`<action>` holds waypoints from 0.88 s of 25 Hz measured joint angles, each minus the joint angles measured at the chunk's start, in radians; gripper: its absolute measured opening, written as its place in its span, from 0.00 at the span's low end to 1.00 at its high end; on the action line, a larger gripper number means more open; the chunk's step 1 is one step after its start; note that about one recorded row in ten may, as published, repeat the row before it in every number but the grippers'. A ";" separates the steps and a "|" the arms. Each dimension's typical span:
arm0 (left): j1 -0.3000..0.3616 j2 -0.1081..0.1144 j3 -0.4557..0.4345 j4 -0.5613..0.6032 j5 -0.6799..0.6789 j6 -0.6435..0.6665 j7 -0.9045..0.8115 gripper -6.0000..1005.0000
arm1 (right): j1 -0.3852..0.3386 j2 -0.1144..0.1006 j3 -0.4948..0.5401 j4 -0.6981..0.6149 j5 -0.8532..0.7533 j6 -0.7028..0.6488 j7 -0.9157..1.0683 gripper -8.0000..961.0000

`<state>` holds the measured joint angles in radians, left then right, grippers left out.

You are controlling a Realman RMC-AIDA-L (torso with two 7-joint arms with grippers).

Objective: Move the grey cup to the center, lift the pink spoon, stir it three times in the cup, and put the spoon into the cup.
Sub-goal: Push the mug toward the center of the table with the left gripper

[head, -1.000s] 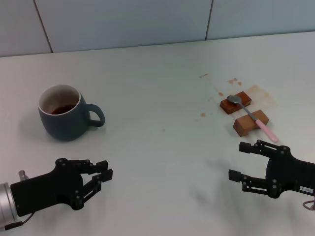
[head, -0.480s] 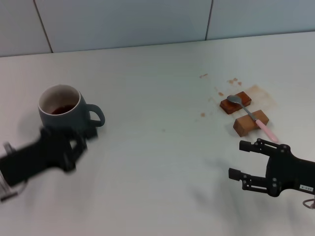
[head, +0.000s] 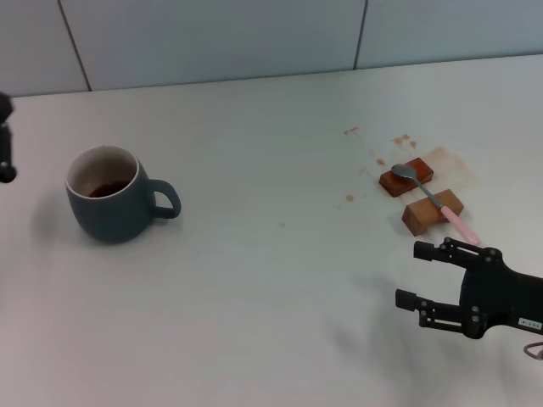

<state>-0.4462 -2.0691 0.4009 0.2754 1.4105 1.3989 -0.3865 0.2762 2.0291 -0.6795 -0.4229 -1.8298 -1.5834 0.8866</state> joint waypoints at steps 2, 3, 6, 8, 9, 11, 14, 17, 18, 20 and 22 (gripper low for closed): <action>-0.001 0.000 -0.022 -0.043 -0.037 -0.074 0.210 0.00 | -0.001 -0.001 0.000 0.000 0.001 0.000 0.000 0.82; -0.002 -0.001 -0.024 -0.052 -0.044 -0.088 0.256 0.00 | -0.002 -0.001 0.000 -0.001 0.002 0.000 0.000 0.82; -0.014 -0.002 -0.027 -0.120 -0.099 -0.168 0.540 0.00 | -0.003 -0.001 0.000 -0.001 0.003 -0.001 0.001 0.82; -0.020 -0.002 -0.027 -0.142 -0.118 -0.194 0.624 0.00 | -0.003 -0.001 0.000 -0.001 0.003 -0.002 0.008 0.82; -0.026 -0.003 -0.028 -0.158 -0.132 -0.225 0.700 0.00 | -0.003 -0.001 0.000 -0.001 0.003 -0.002 0.012 0.82; -0.034 -0.004 -0.028 -0.175 -0.138 -0.262 0.790 0.00 | -0.002 -0.002 0.000 -0.001 0.003 -0.003 0.019 0.82; -0.046 -0.007 -0.028 -0.196 -0.141 -0.315 0.890 0.00 | 0.000 -0.003 0.000 -0.002 0.002 -0.003 0.023 0.82; -0.058 -0.007 -0.022 -0.206 -0.136 -0.368 0.924 0.00 | 0.001 -0.003 0.000 -0.002 0.002 -0.003 0.023 0.82; -0.062 -0.007 -0.014 -0.209 -0.128 -0.390 0.925 0.00 | 0.001 -0.003 0.000 -0.002 0.001 -0.003 0.024 0.82; -0.066 -0.007 0.008 -0.210 -0.116 -0.411 0.922 0.00 | 0.001 -0.003 0.000 -0.002 0.001 -0.004 0.024 0.82; -0.070 -0.007 0.033 -0.214 -0.115 -0.414 0.919 0.00 | 0.001 -0.003 0.000 -0.002 0.001 -0.006 0.024 0.82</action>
<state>-0.5158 -2.0760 0.4341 0.0617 1.2959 0.9854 0.5328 0.2777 2.0258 -0.6795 -0.4250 -1.8287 -1.5899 0.9106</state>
